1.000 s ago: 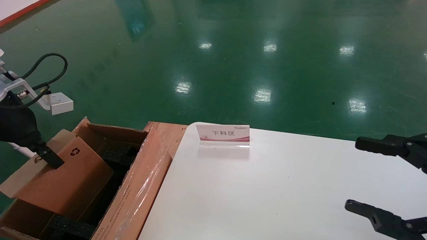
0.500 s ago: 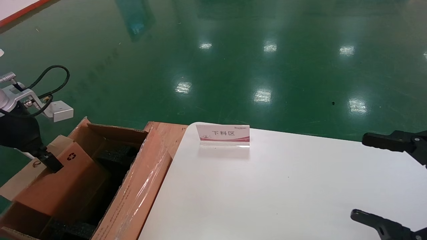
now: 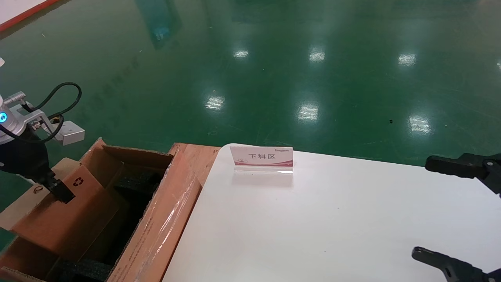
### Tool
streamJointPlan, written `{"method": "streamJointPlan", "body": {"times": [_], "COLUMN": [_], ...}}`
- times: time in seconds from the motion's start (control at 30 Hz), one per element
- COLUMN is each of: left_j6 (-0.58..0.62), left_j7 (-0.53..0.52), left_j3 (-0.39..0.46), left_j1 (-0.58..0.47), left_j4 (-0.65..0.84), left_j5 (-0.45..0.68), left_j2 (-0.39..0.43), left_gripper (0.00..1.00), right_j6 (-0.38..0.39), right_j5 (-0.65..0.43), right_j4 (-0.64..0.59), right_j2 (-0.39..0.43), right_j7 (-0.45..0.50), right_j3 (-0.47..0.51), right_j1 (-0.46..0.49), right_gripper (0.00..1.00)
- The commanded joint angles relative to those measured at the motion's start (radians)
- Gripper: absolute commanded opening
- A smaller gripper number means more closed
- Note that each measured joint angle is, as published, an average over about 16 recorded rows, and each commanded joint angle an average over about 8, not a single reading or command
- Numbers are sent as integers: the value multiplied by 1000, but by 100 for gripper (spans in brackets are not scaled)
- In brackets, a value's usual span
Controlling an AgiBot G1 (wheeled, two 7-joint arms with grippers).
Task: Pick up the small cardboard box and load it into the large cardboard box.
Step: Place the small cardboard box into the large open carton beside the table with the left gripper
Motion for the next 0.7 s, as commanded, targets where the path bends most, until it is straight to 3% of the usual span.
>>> {"method": "streamJointPlan", "body": {"times": [0.03,0.7], "left_j6": [-8,-64], "left_j7": [-4,4], "left_j3": [1,-13], "left_j1": [12,105], "left_j4": [7,127], "left_j5": [2,-7], "left_j2": [2,51], "left_gripper": [0,0], "right_j6": [0,1], "right_j5": [0,1], "right_j4": [0,0], "right_j2": [0,1], "right_j7": [0,-1], "right_j3": [0,-1], "right_j1": [0,0], "right_gripper": [100,100]}}
